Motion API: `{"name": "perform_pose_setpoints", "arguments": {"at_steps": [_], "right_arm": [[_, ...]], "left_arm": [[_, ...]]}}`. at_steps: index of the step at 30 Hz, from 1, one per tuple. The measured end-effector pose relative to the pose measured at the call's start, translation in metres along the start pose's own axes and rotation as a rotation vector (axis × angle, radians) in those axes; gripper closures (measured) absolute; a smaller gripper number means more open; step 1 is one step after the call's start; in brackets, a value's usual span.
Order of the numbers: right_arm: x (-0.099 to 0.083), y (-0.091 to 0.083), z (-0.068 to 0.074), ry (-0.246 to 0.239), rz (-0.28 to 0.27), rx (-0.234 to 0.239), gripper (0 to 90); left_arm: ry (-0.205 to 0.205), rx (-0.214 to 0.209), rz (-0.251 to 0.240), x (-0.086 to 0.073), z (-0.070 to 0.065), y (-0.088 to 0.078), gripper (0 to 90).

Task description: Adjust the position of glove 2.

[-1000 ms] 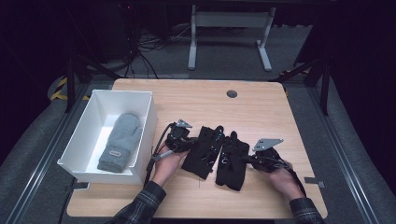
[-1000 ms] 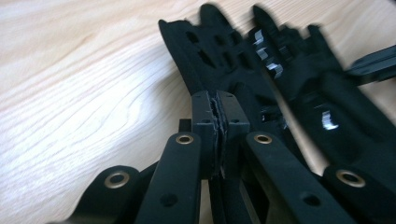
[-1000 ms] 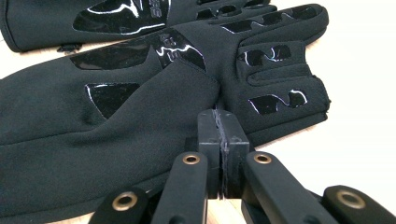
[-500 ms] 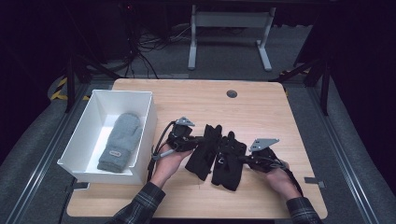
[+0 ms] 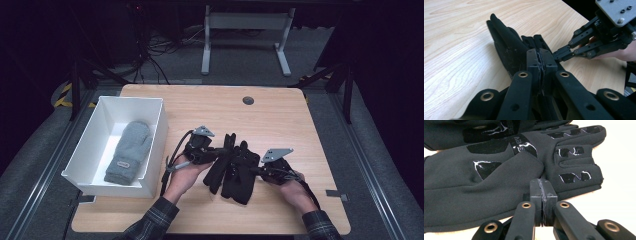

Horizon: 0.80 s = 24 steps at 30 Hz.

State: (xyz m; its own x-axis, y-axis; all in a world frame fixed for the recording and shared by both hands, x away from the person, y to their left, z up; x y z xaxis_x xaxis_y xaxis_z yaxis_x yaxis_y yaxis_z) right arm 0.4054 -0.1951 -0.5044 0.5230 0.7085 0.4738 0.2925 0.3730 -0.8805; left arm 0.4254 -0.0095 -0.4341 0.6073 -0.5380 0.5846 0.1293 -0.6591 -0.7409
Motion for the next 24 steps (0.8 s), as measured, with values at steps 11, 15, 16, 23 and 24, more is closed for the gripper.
{"name": "perform_pose_setpoints", "arguments": {"at_steps": [11, 15, 16, 23, 24], "right_arm": [[0.016, 0.01, 0.016, -0.034, -0.008, 0.029, 89.9], [0.019, 0.011, 0.019, -0.039, -0.008, 0.033, 89.9], [0.02, 0.012, 0.019, -0.037, -0.007, 0.034, 89.9], [0.025, 0.015, 0.023, -0.047, -0.008, 0.036, 90.0], [0.026, 0.015, 0.023, -0.049, -0.008, 0.036, 90.0]], "left_arm": [[0.025, -0.016, 0.034, -0.001, -0.009, 0.012, 88.1], [0.029, -0.024, 0.051, -0.003, -0.011, 0.018, 88.1], [0.03, -0.026, 0.056, -0.003, -0.012, 0.02, 88.1], [0.042, -0.037, 0.097, -0.009, -0.018, 0.037, 88.1], [0.04, -0.038, 0.103, -0.01, -0.018, 0.039, 88.1]]}}
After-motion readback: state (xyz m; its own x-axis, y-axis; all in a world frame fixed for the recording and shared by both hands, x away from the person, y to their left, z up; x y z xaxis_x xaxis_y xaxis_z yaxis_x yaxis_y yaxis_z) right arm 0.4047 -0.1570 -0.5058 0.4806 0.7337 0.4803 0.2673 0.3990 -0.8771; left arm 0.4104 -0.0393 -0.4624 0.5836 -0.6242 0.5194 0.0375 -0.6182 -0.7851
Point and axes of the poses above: each handheld gripper's, and its own axes: y roughly forward along the jaws, x roughly out of its top, z roughly to its left, the point moved 7 cm from there along y, roughly forward along the jaws, and after that the axes turned 14 degrees about z, right-handed, at the moved point
